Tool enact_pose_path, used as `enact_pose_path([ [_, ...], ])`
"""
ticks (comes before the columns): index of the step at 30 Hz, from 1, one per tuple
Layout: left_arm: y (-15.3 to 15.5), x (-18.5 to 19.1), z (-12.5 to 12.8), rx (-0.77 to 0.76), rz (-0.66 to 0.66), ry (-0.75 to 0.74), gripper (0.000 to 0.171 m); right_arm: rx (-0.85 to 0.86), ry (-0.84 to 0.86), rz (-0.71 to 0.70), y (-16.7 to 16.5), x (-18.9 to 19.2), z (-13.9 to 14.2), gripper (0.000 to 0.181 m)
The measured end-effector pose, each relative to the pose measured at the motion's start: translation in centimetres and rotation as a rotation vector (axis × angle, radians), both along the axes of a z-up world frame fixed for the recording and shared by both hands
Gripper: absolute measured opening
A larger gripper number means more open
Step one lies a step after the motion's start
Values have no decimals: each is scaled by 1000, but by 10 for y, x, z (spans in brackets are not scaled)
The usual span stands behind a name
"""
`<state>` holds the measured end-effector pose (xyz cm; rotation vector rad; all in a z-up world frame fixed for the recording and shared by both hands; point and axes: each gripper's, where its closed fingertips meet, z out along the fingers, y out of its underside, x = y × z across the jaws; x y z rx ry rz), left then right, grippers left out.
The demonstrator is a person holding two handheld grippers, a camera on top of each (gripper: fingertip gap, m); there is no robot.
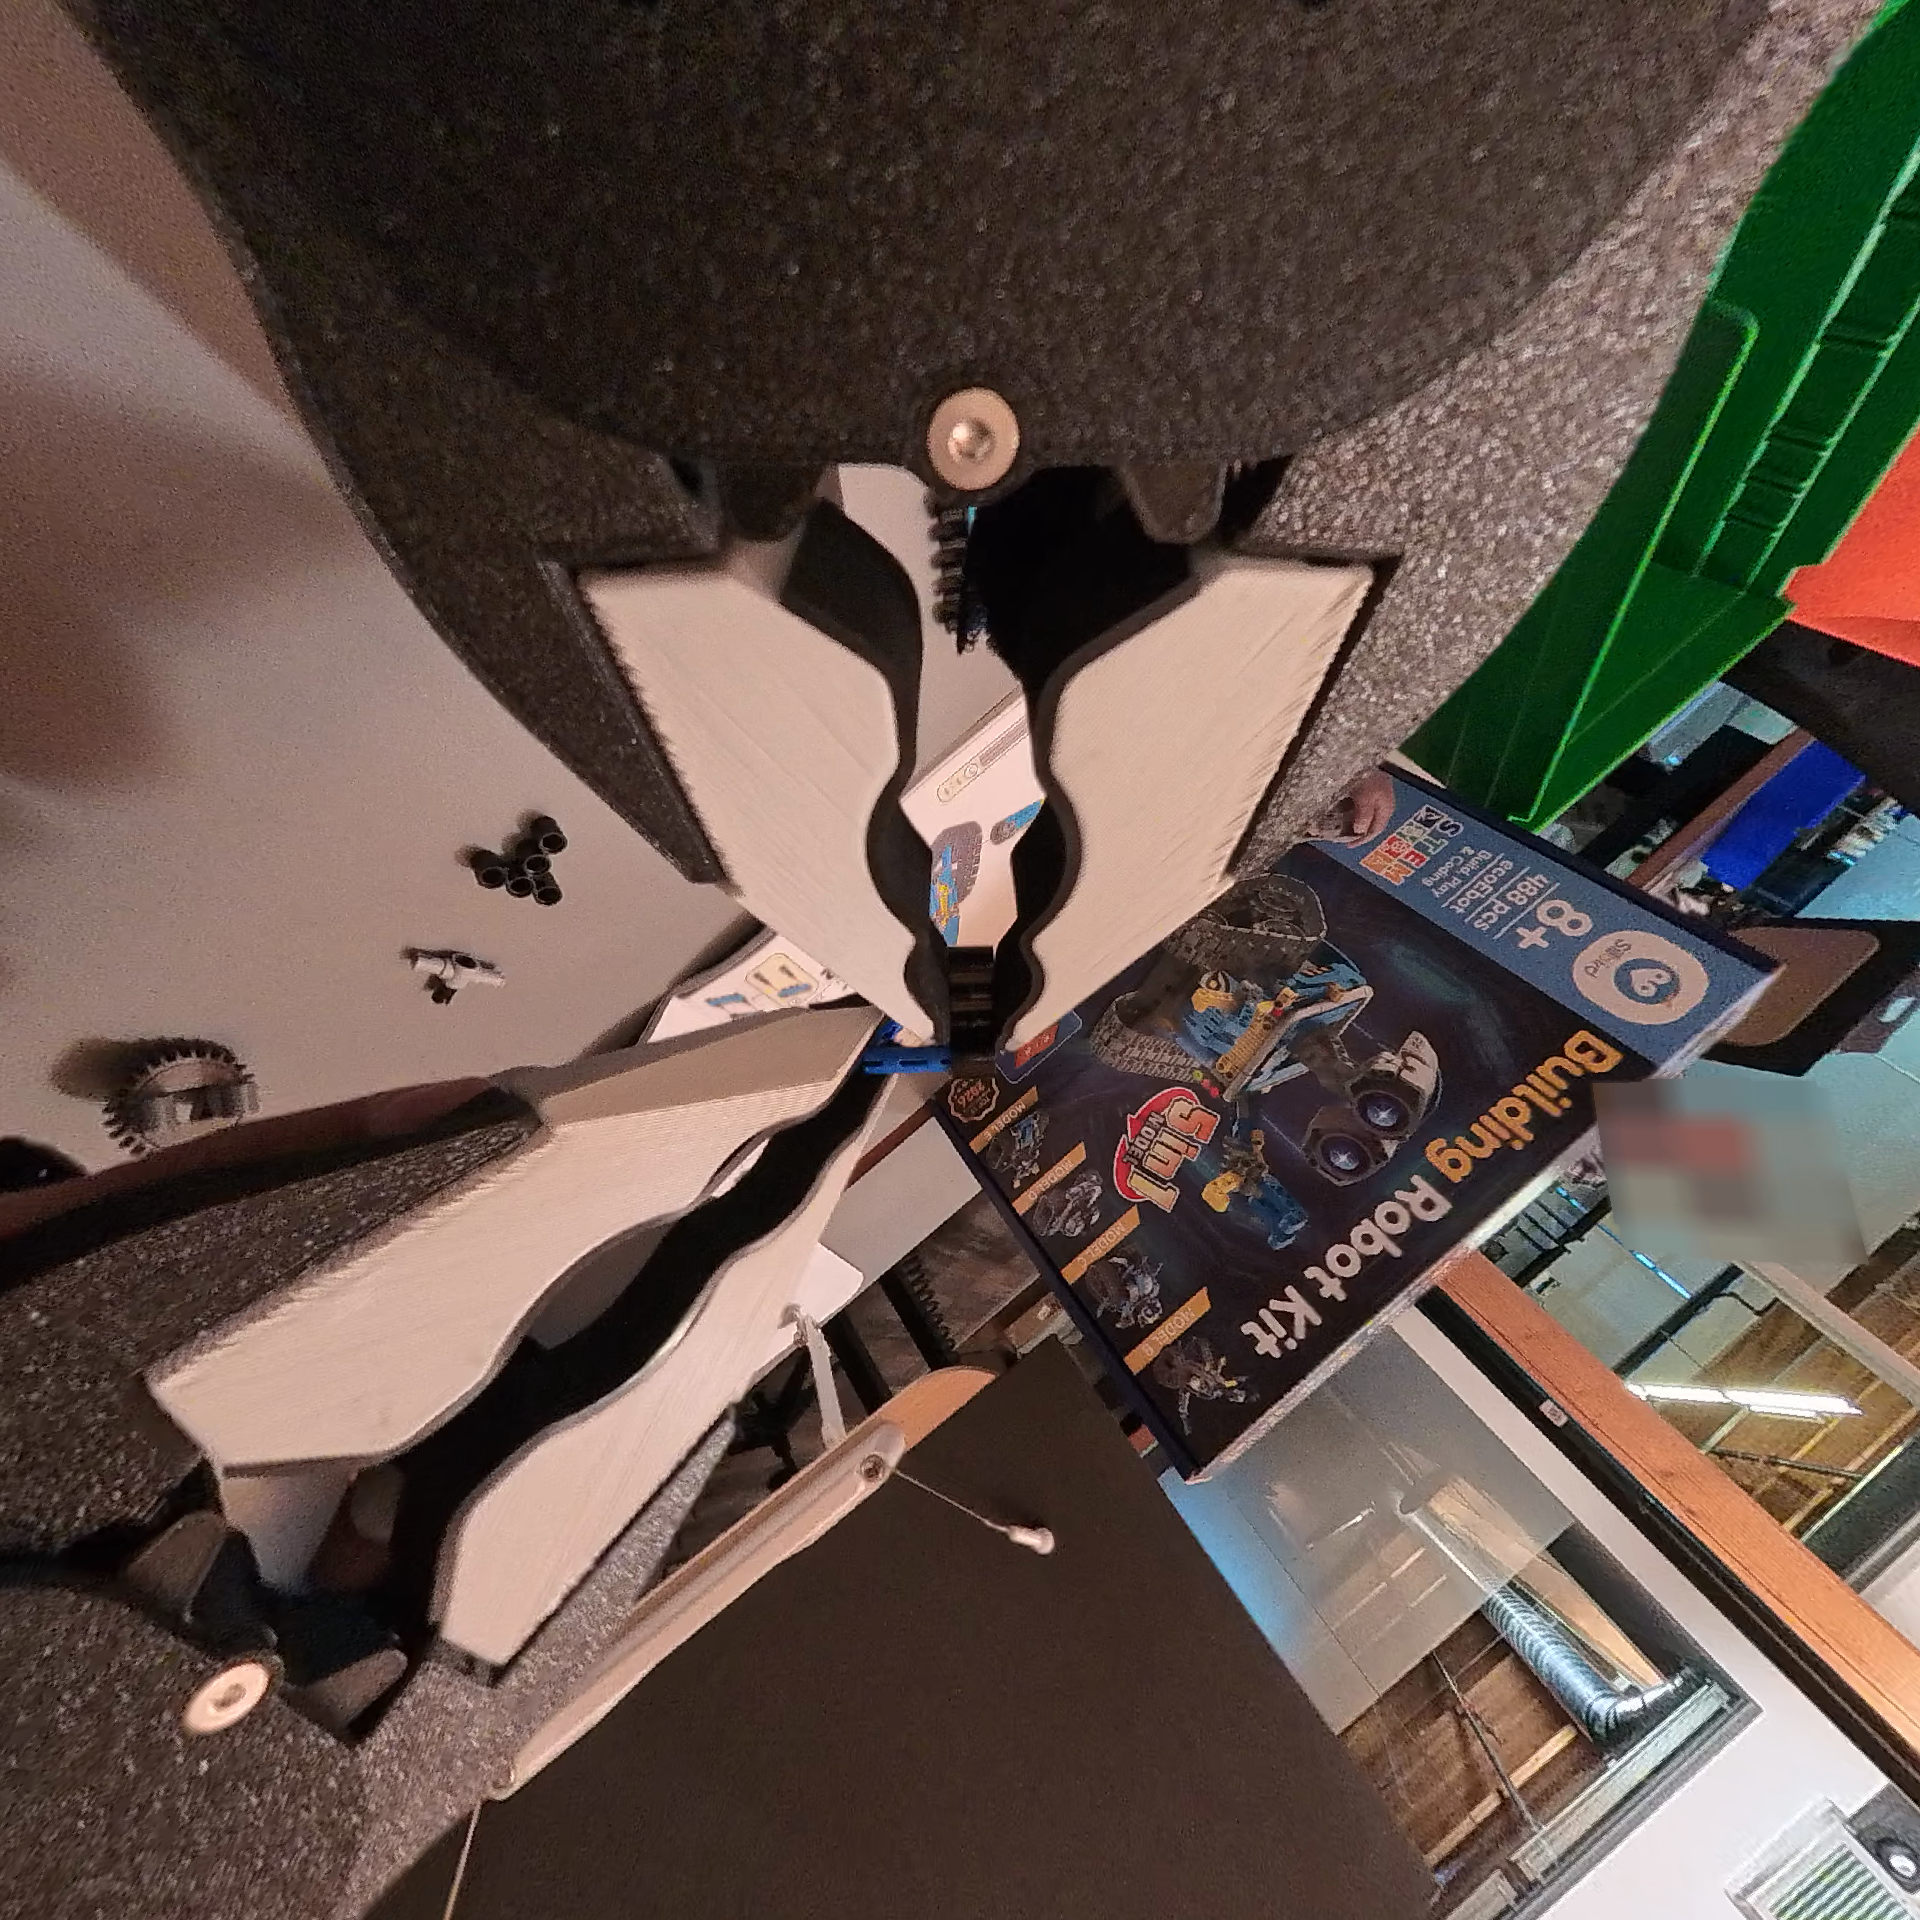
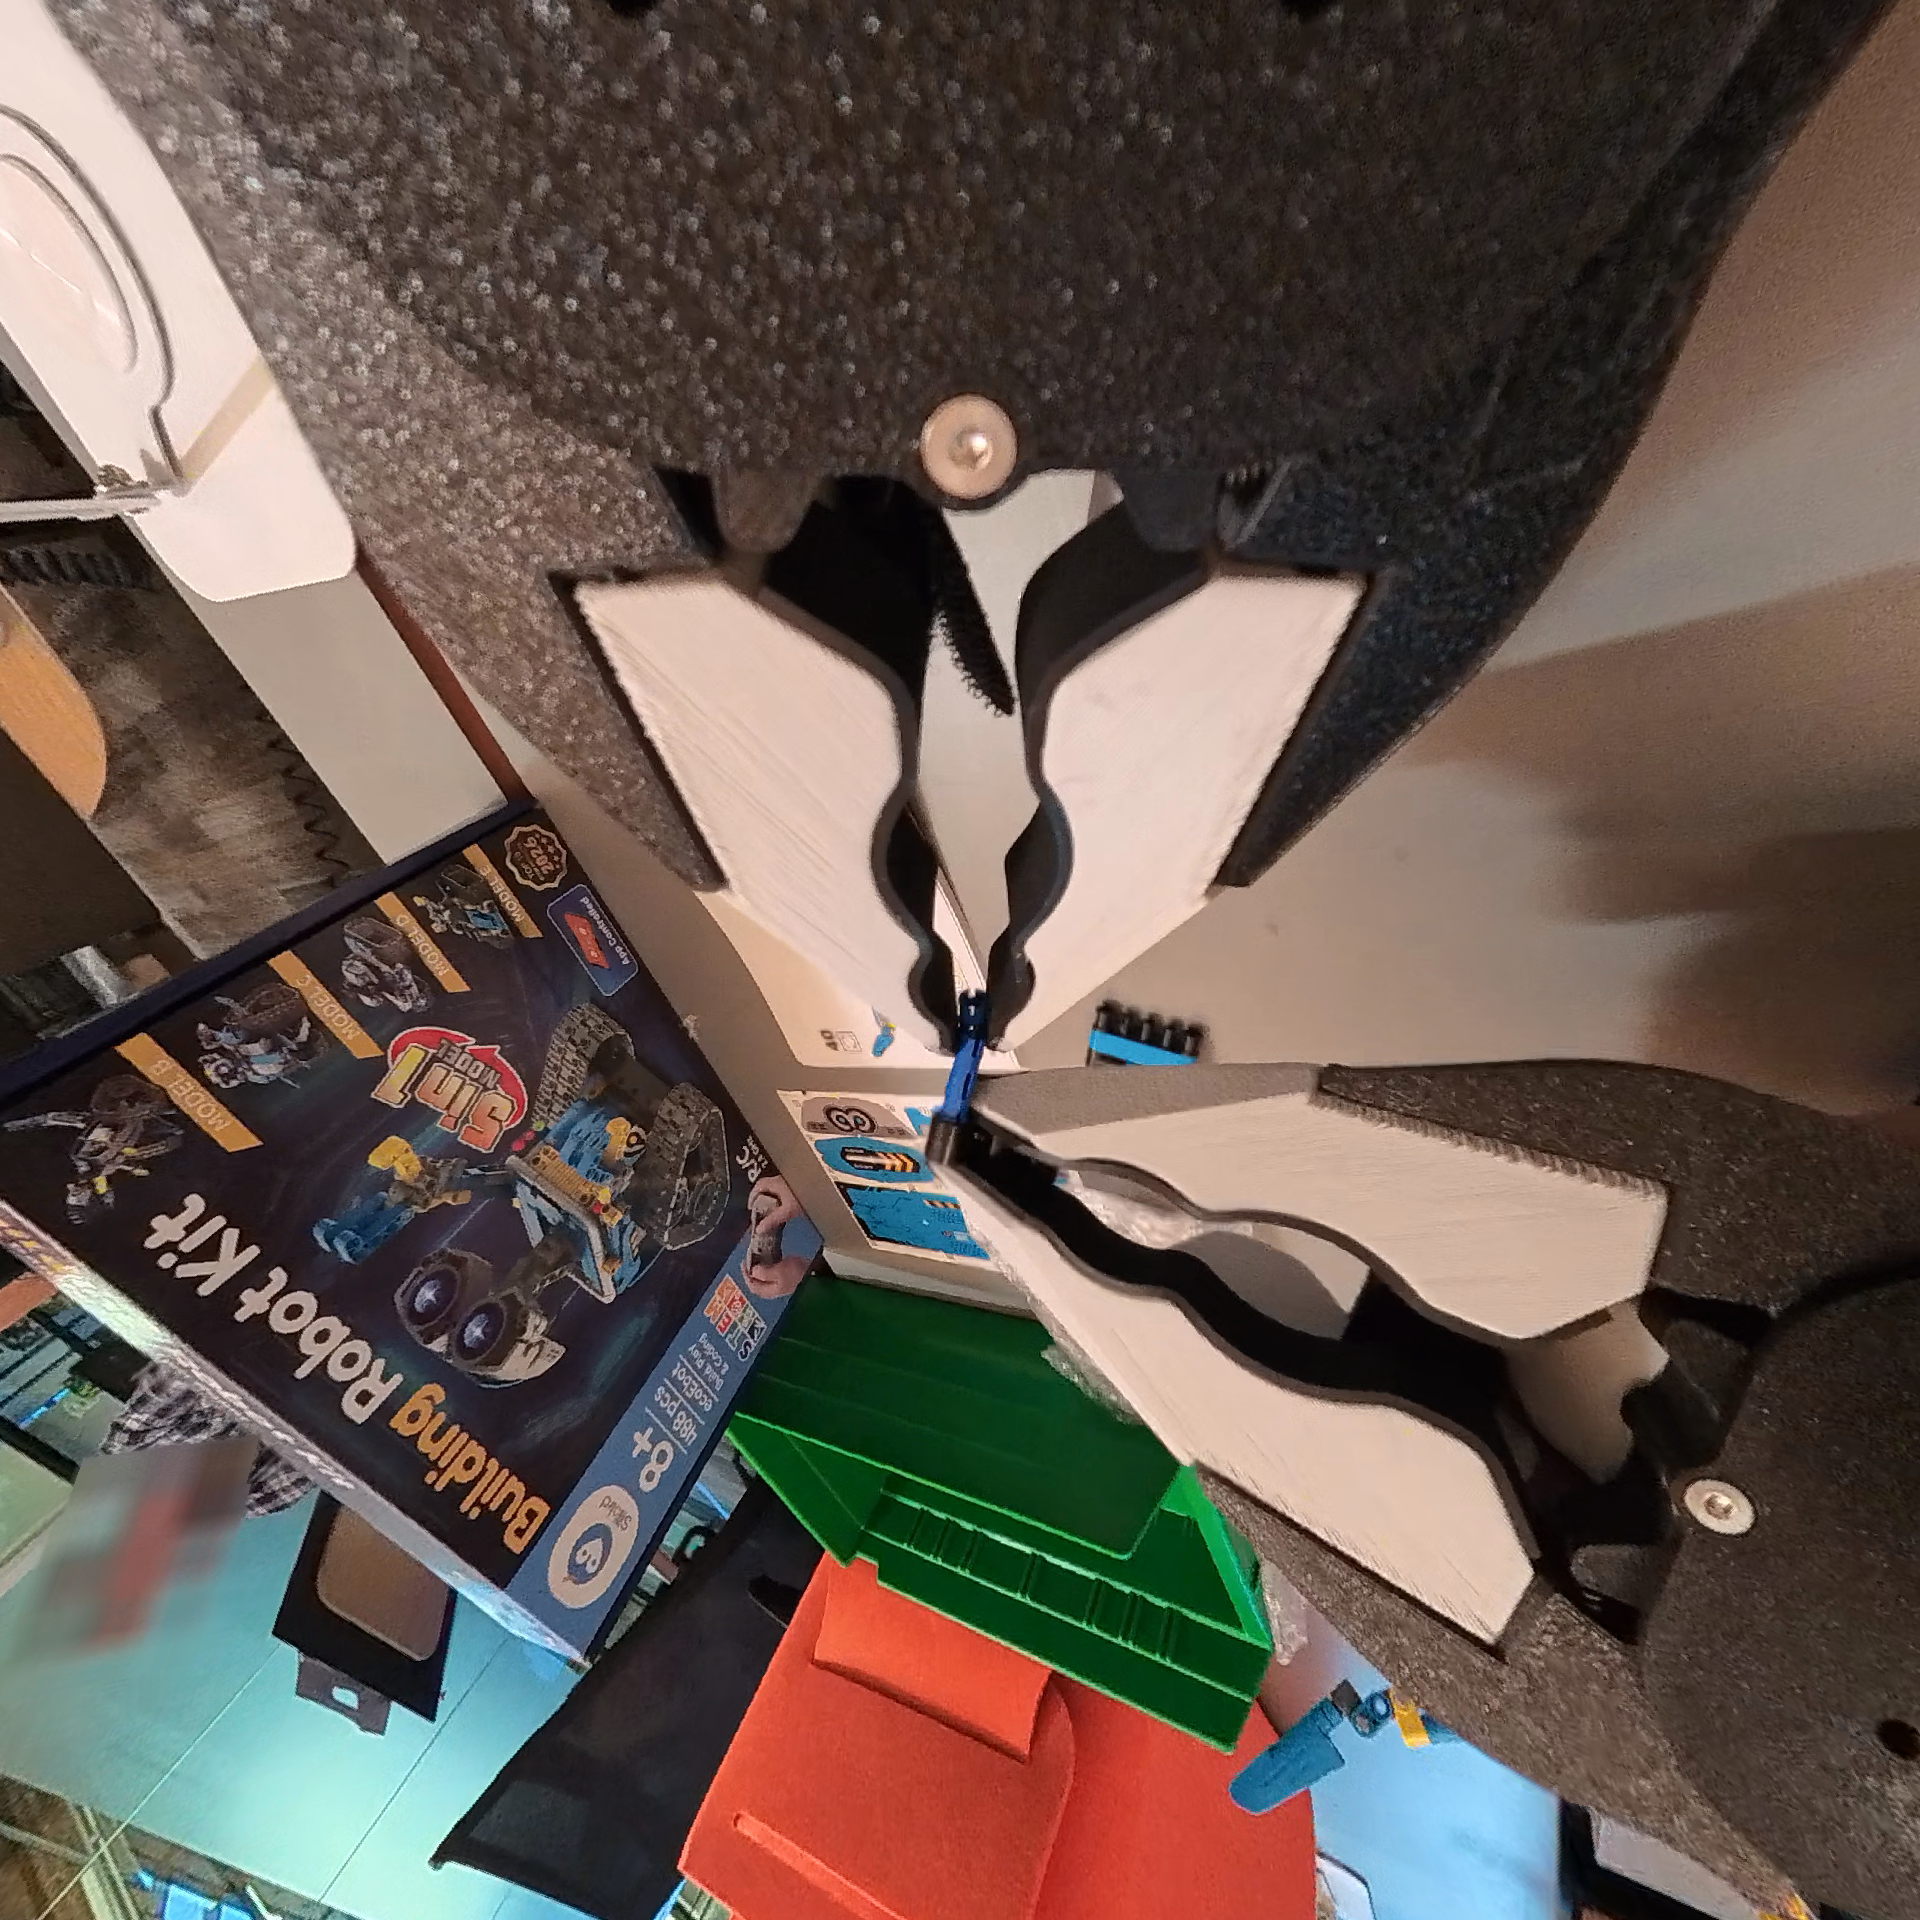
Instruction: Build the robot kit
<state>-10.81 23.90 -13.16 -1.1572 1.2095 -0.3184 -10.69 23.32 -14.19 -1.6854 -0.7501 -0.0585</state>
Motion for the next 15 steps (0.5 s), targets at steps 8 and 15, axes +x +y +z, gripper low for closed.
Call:
enact_pose_path([
  [8,27,-14,5,-720,-113,-380,7,-22,191,63,-7,-4,20,4],
  [15,21,-11,10,-1287,-385,-689,7,40,85,-51,2,-10,25,4],
])
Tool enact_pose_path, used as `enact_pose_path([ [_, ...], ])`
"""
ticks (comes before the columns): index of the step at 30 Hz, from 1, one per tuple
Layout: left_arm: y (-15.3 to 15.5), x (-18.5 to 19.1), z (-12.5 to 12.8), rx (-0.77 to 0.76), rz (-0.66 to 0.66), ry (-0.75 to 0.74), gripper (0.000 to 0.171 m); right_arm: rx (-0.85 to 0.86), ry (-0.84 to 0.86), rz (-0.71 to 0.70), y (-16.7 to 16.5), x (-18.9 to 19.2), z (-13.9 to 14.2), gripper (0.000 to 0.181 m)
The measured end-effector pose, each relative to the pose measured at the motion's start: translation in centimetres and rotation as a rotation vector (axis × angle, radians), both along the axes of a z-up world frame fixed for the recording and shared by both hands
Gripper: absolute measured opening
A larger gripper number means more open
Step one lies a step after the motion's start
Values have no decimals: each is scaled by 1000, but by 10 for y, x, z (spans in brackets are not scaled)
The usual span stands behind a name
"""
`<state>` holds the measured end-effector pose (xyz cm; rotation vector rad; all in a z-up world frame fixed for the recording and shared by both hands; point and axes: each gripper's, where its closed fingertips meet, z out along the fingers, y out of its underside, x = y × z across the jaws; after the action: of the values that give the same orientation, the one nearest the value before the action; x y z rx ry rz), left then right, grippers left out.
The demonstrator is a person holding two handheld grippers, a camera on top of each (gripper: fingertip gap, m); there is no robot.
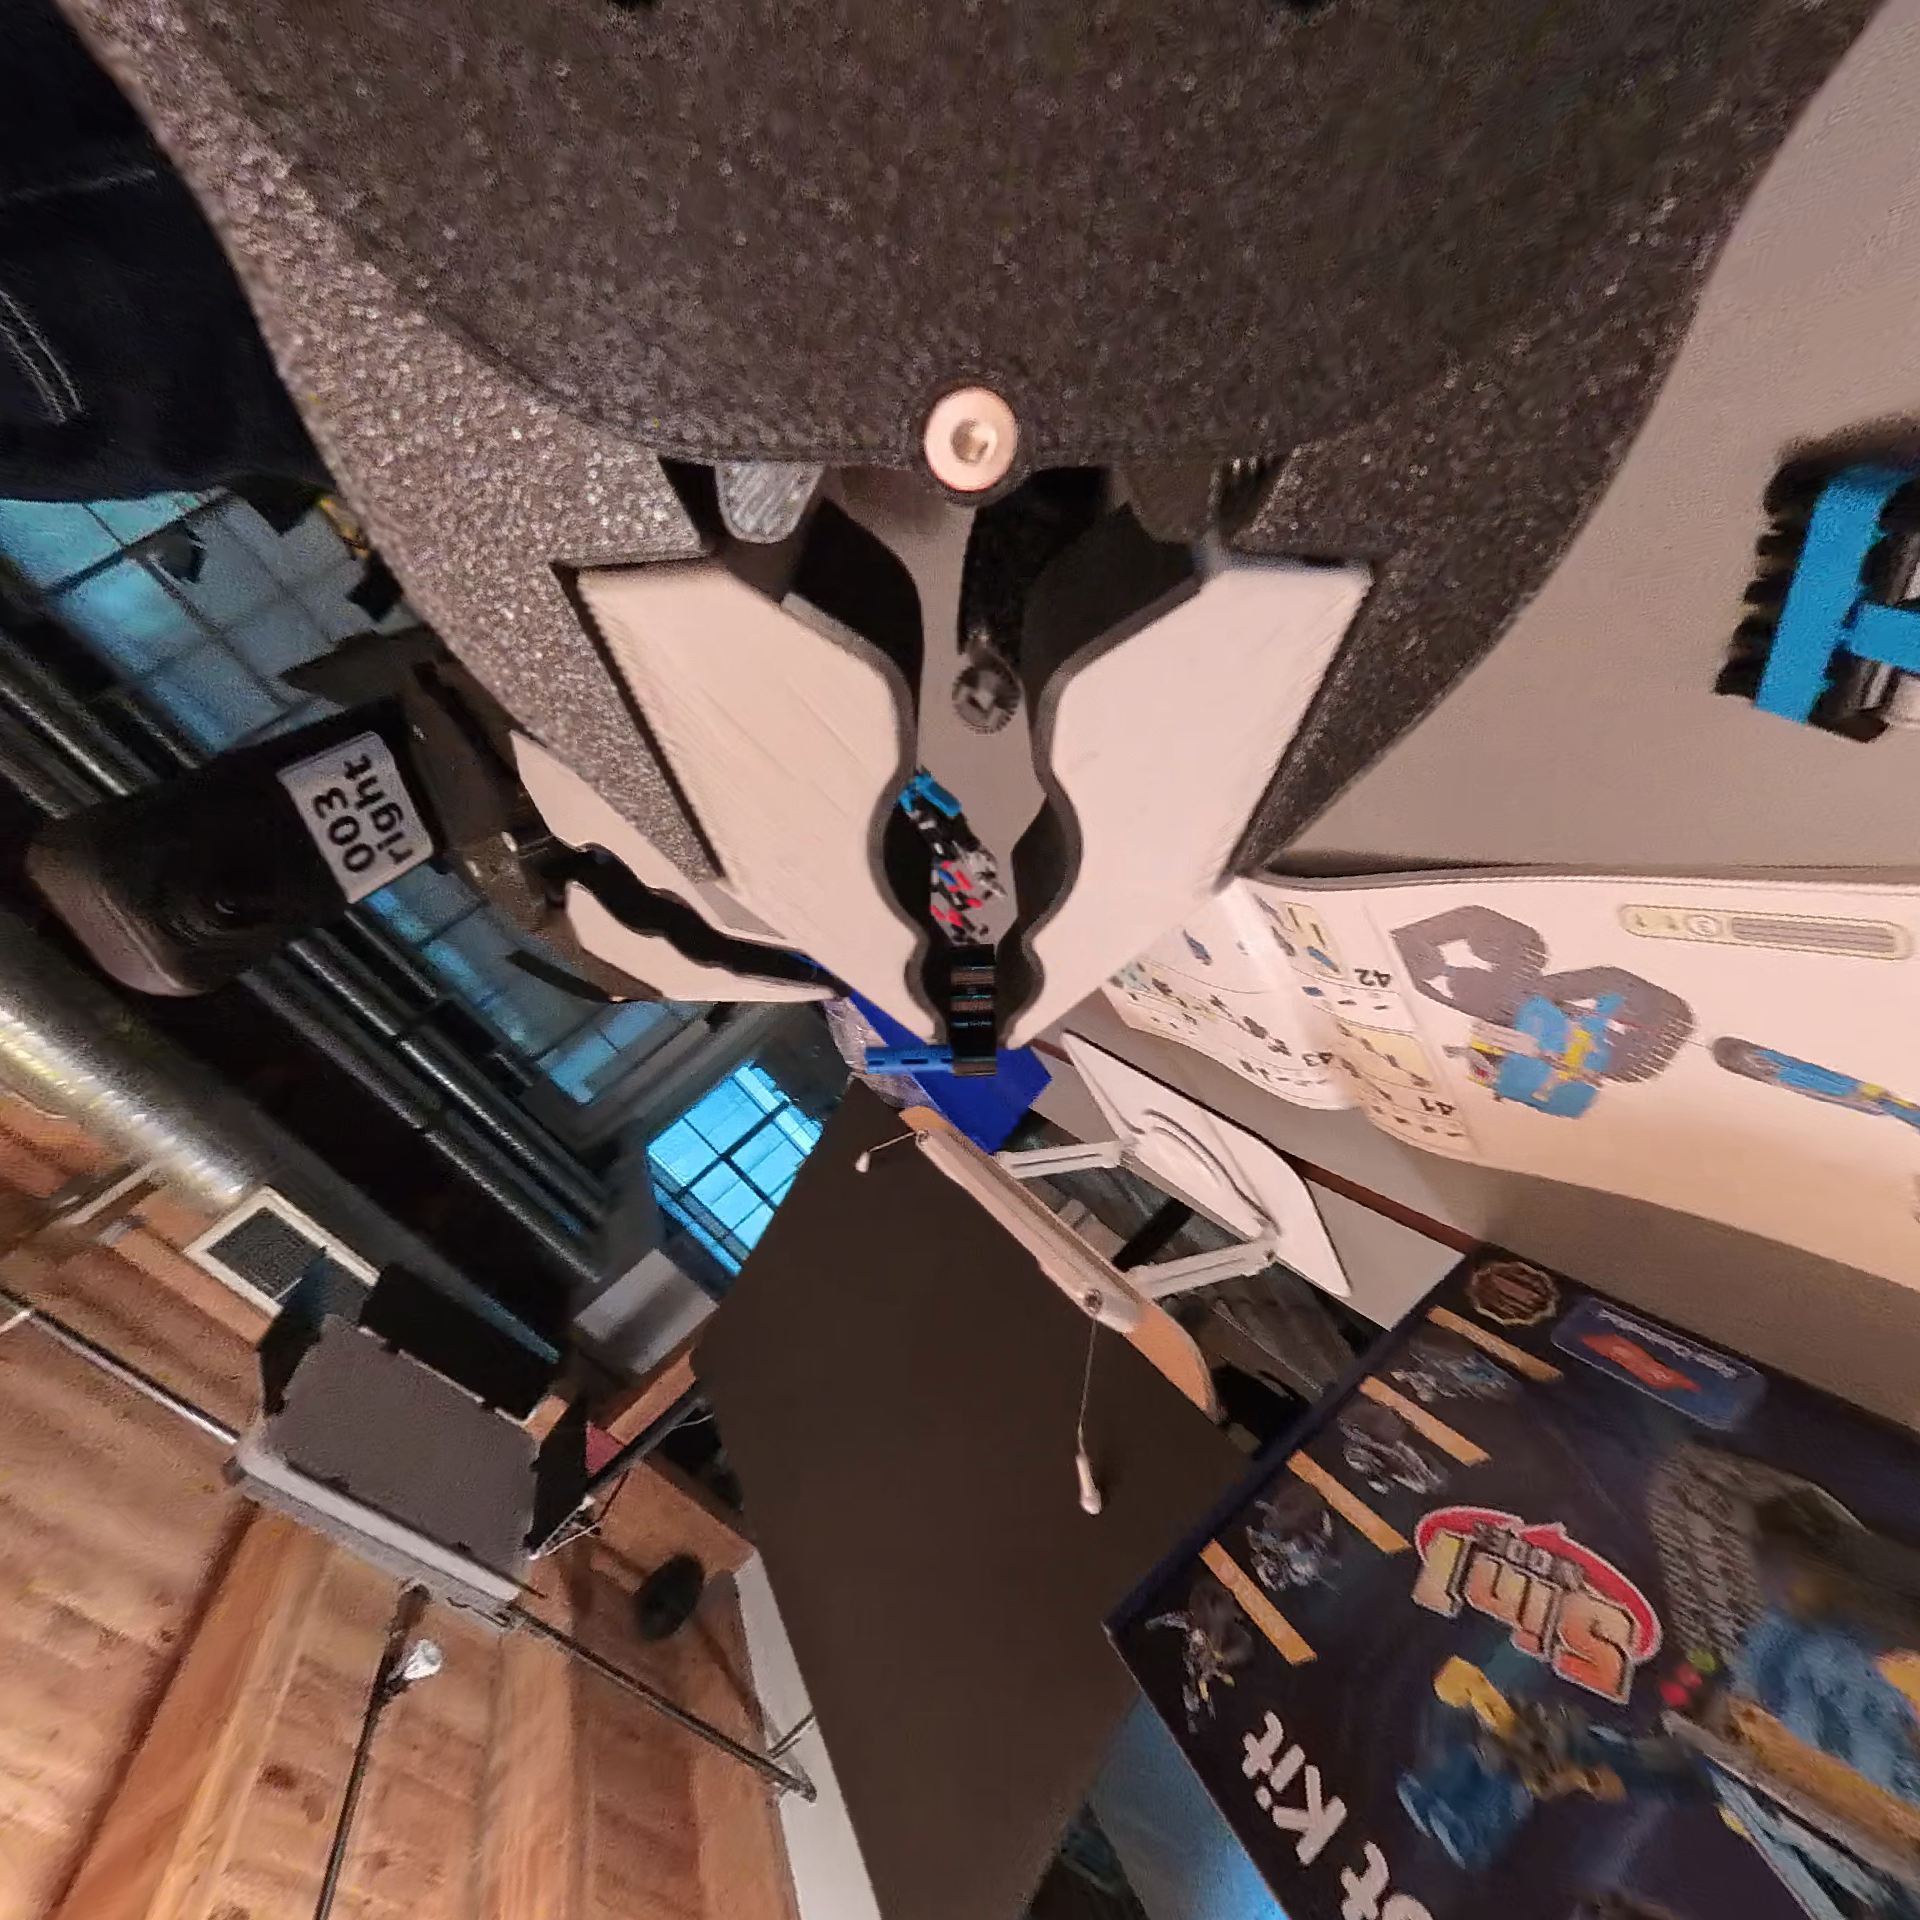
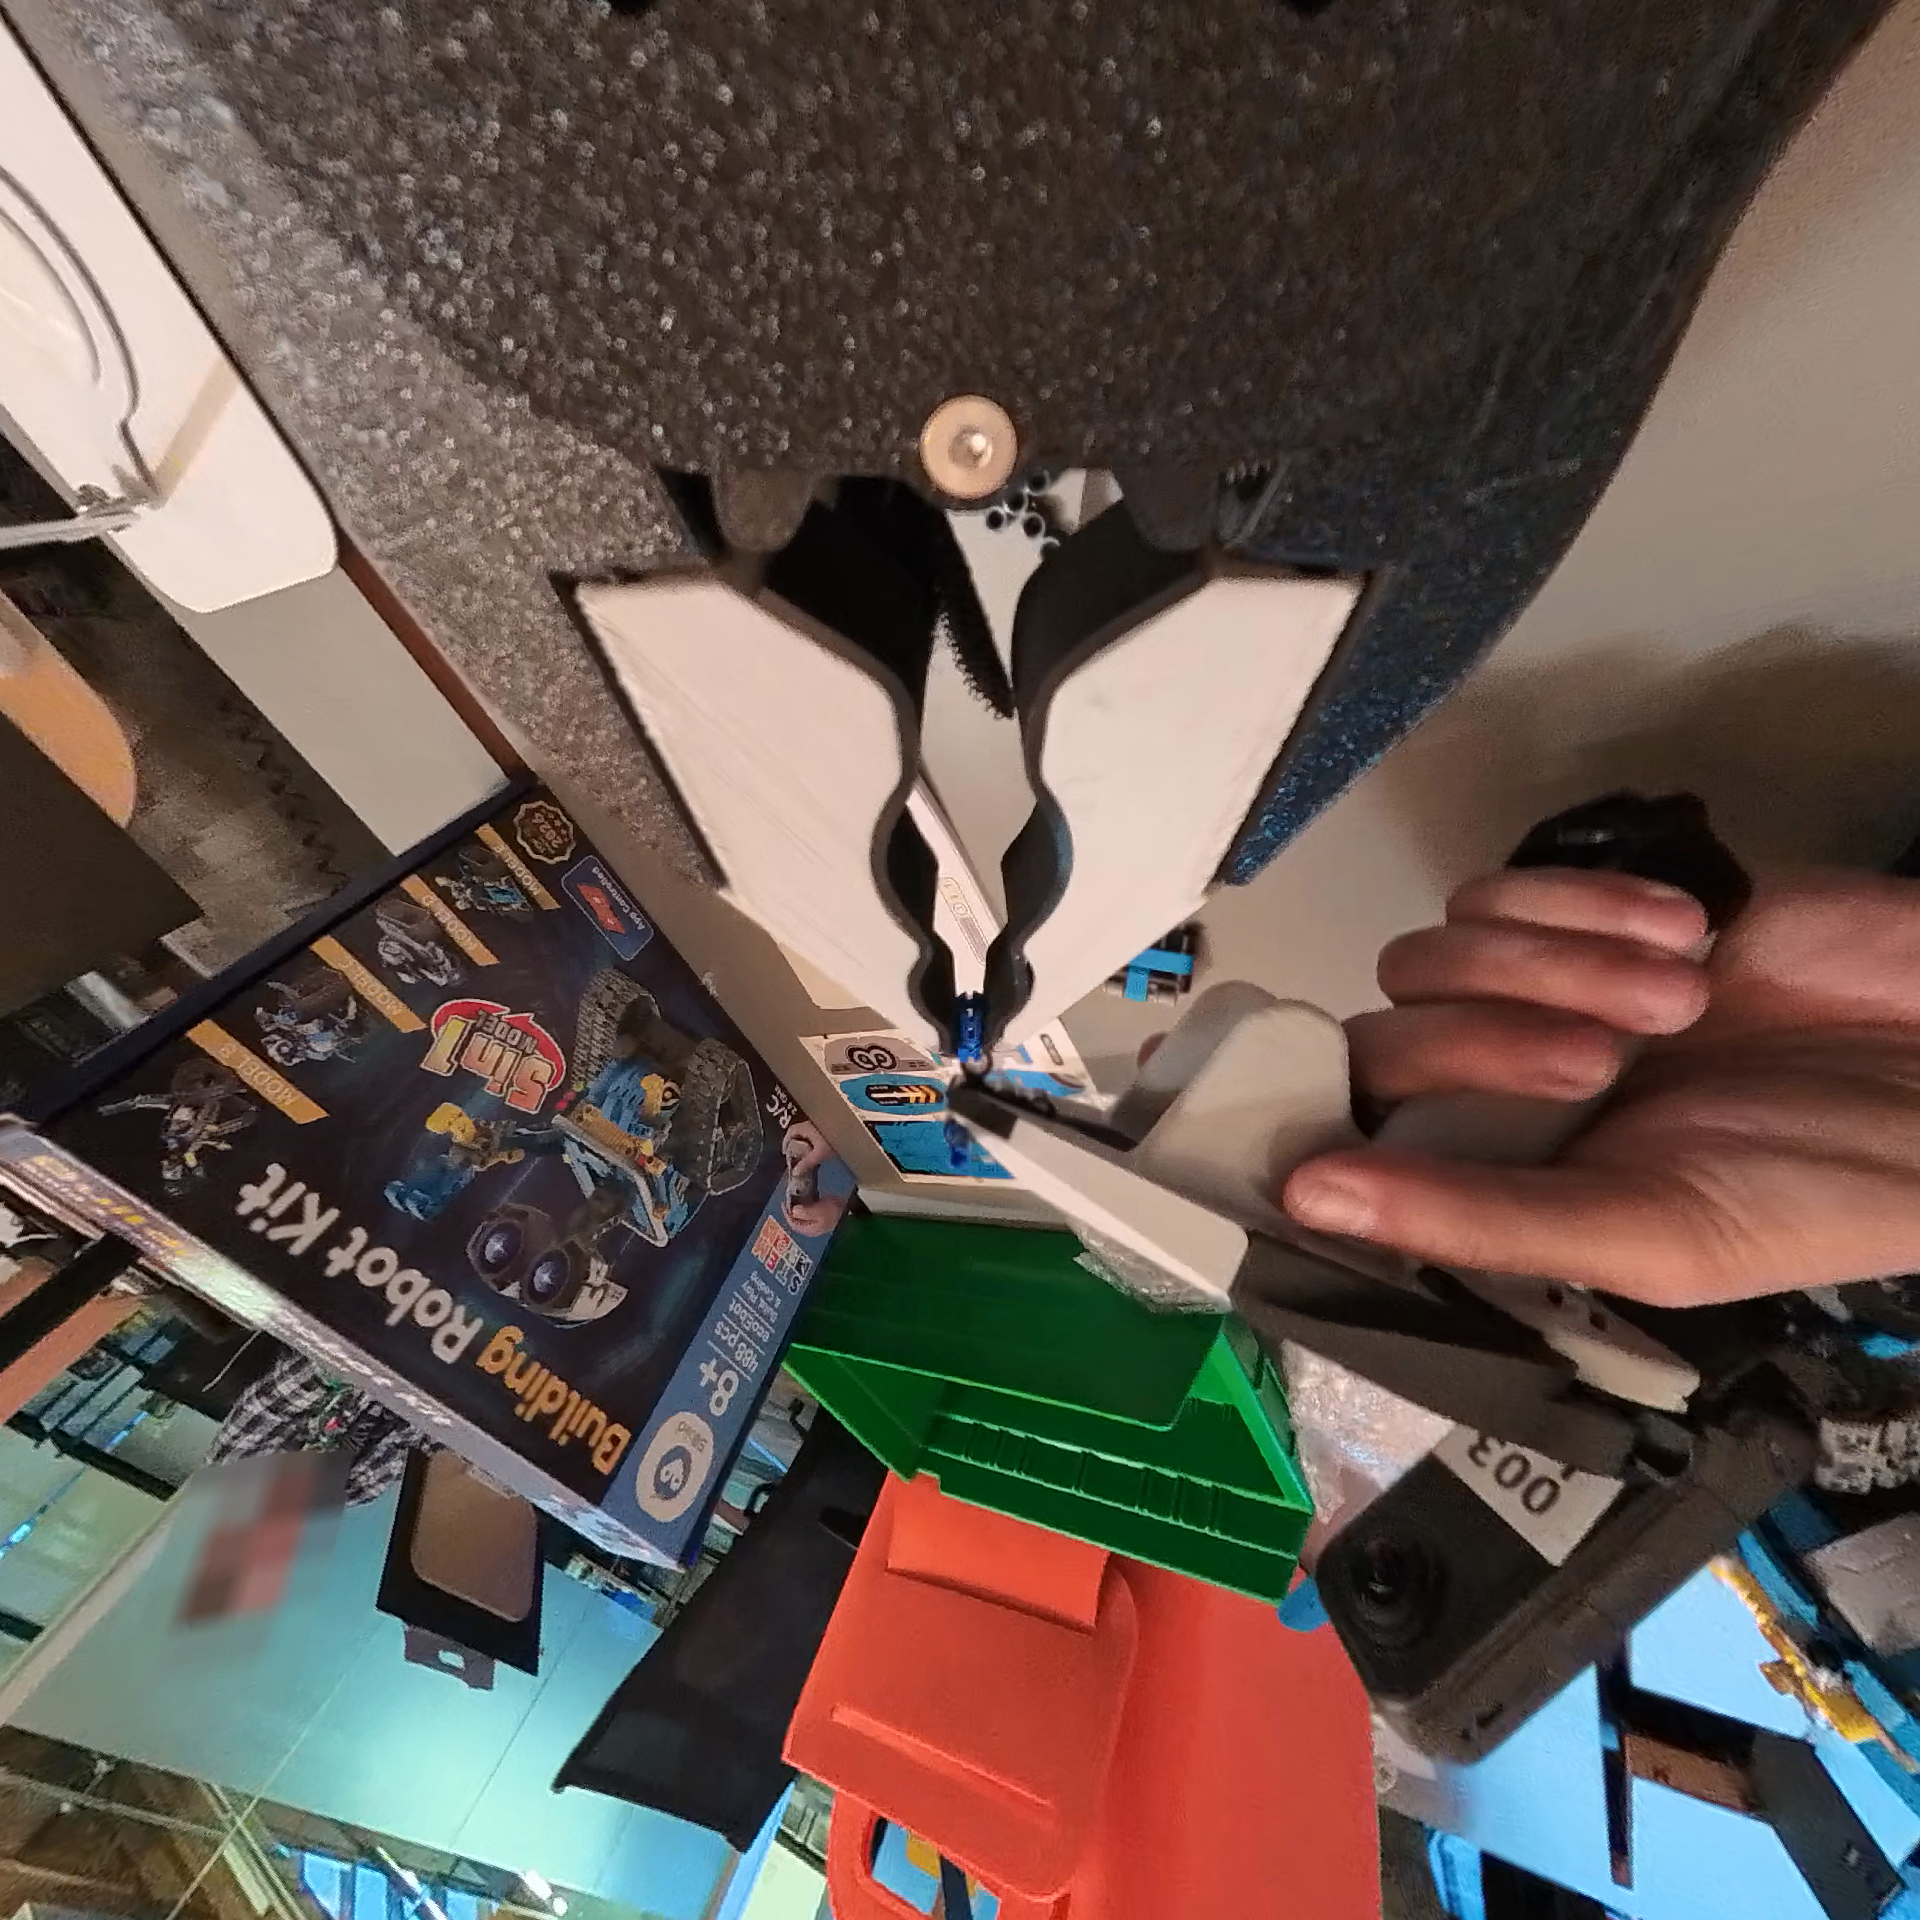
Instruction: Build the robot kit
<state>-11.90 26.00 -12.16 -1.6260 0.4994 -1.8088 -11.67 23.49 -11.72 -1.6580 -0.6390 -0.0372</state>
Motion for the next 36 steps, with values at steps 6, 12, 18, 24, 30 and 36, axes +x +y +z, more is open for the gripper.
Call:
enact_pose_path([
  [6,-9,7,-2,33,-24,27,7,-39,15,-34,5,3,-5,4],
  [12,-9,8,-6,34,-18,46,7,-77,-12,-51,6,5,-13,4],
  [18,-11,10,-7,60,-12,67,7,-90,-12,-46,5,3,-13,4],
  [24,-8,9,-9,64,4,81,7,-114,-18,-50,6,1,-18,4],
  [30,-8,9,-7,79,7,84,7,-109,-24,-61,6,2,-16,4],
  [36,-8,10,-13,41,-6,94,7,-143,-19,-60,8,4,-23,4],
])
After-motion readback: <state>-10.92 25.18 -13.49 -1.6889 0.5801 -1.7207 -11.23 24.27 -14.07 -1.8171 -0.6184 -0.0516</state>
